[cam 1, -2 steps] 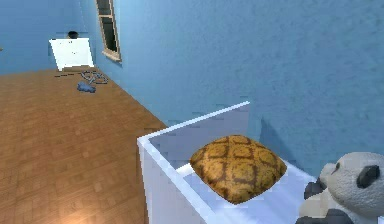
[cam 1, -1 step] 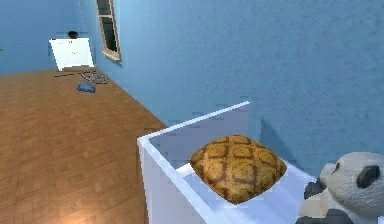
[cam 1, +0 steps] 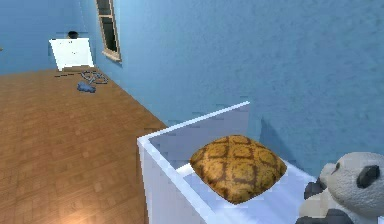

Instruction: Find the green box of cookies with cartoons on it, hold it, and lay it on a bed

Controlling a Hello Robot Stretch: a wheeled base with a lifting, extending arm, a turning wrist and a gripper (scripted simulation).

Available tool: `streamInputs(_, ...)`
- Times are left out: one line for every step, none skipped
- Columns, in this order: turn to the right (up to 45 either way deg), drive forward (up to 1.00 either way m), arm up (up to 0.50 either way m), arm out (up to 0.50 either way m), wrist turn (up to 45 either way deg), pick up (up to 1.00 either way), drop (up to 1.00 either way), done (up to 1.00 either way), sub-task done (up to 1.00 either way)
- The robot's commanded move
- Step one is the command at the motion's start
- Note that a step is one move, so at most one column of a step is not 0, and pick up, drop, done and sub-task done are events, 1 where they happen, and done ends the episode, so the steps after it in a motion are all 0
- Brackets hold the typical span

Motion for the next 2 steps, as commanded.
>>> streamInputs(0.0, 0.0, 0.0, -0.08, 0.0, 0.0, 0.0, 0.0, 0.0)
streamInputs(0.0, 0.0, 0.0, 0.0, 0.0, 0.0, 0.0, 1.0, 0.0)
